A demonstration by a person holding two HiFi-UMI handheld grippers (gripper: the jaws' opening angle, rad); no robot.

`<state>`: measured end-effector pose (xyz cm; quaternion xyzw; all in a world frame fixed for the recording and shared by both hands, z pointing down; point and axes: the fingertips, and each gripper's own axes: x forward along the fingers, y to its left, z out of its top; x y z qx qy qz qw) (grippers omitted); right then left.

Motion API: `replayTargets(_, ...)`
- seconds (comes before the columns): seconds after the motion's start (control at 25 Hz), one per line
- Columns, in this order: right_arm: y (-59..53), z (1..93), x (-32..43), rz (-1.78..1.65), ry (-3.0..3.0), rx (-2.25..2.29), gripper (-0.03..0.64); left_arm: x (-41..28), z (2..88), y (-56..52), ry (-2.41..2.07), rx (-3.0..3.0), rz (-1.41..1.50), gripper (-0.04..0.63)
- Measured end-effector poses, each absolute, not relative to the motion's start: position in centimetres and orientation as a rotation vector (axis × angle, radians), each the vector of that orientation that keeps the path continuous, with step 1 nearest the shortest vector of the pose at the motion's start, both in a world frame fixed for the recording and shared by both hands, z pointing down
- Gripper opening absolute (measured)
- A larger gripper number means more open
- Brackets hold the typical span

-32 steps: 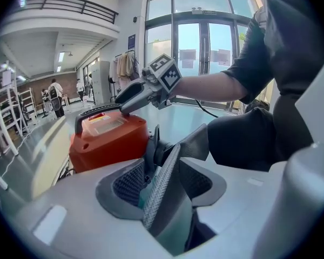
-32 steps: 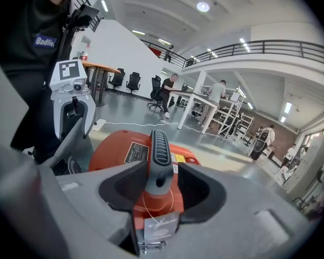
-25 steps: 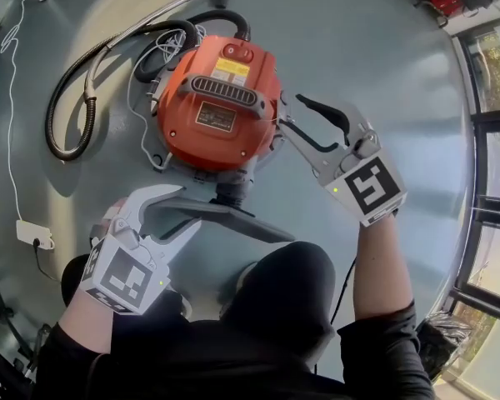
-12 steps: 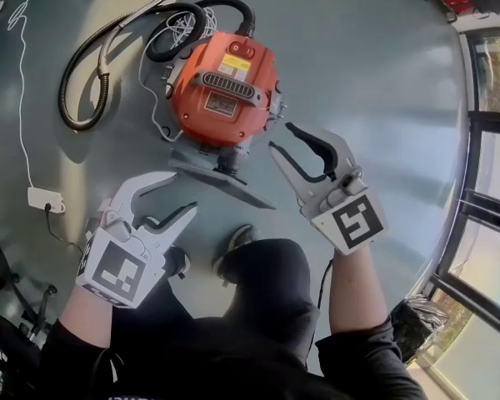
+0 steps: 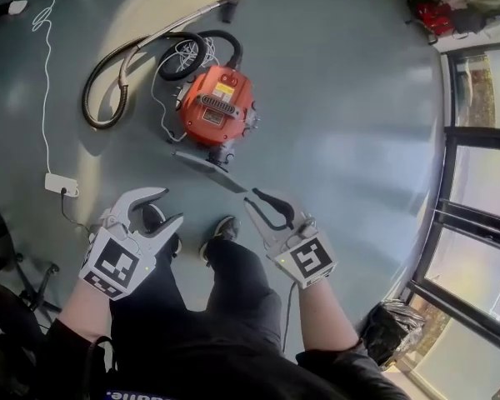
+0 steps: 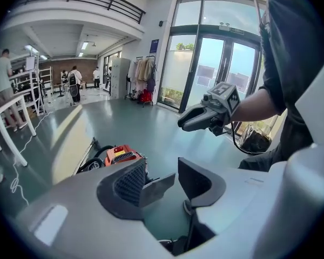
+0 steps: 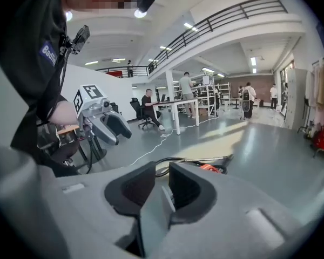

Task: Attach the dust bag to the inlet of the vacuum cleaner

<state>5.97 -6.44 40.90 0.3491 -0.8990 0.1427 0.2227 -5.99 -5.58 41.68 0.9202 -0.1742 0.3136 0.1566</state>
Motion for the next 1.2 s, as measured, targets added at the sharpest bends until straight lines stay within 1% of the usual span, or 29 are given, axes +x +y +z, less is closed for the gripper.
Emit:
replayTargets(0.32, 0.6, 31.7, 3.9, 0.529, -2.57, 0.895, 0.067, -7.2, 30.0, -0.7, -0.661, 2.581, 0.873, 0.21)
replayTargets(0.52, 3.6, 27.8, 2.9, 0.572, -2.646, 0.865, 0.067, -8.1, 25.3, 2.0, -0.757, 2.599, 0.892, 0.207)
replayTargets(0.68, 6.5, 24.5, 1.0, 0.466, -2.655, 0.843, 0.067, -9.3, 22.6, 4.4, -0.743, 2.653, 0.873, 0.207)
replayTargets(0.92, 11.0, 20.8, -3.6, 0.414, -2.604, 1.004, 0.067, -13.0, 19.2, 9.3, -0.635, 2.749, 0.738, 0.201)
replayTargets(1.08, 14.0, 17.8, -7.4, 0.343, -2.617, 1.077, 0.067, -15.2, 17.1, 11.8, -0.585, 2.84, 0.633, 0.185)
replayTargets(1.2, 15.7, 14.3, -9.5, 0.242, -2.648, 1.078, 0.058, -15.6, 15.2, 13.8, -0.541, 2.884, 0.558, 0.172)
